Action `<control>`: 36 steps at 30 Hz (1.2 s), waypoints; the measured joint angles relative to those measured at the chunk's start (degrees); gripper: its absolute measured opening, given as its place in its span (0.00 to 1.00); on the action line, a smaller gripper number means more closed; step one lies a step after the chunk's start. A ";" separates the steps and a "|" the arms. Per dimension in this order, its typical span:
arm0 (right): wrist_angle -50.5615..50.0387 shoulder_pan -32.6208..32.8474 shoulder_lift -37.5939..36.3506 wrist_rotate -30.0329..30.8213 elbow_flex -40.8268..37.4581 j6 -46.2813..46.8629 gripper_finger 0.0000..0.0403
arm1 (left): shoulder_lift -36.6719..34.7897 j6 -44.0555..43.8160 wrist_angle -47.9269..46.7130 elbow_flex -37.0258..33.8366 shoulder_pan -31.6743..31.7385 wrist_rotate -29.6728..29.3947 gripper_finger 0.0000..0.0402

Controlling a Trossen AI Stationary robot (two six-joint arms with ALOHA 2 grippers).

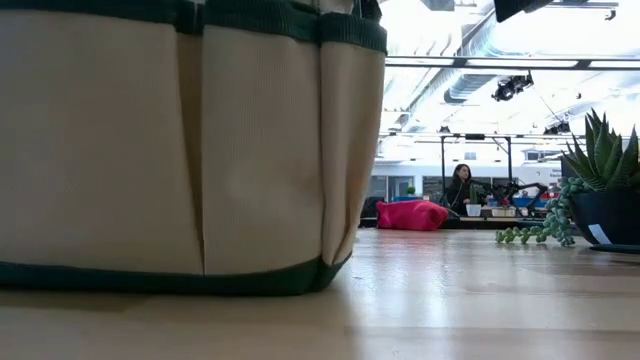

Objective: Pick & Place Garden tools in Gardening bag
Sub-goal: Put the top right brown trowel into the gardening bag

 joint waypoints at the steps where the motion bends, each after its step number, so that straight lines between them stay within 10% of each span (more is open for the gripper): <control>1: -1.16 0.11 0.00 1.20 0.00 -0.51 0.13 | 0.00 -0.40 0.10 0.00 0.00 0.58 0.38; 13: -11.33 3.72 0.04 17.29 0.00 -1.09 0.13 | 0.00 -10.71 -5.90 0.00 -0.46 11.21 0.38; 36: -16.78 6.68 0.04 21.40 0.00 1.54 0.16 | 0.02 -11.98 -5.77 0.00 -5.67 5.02 0.38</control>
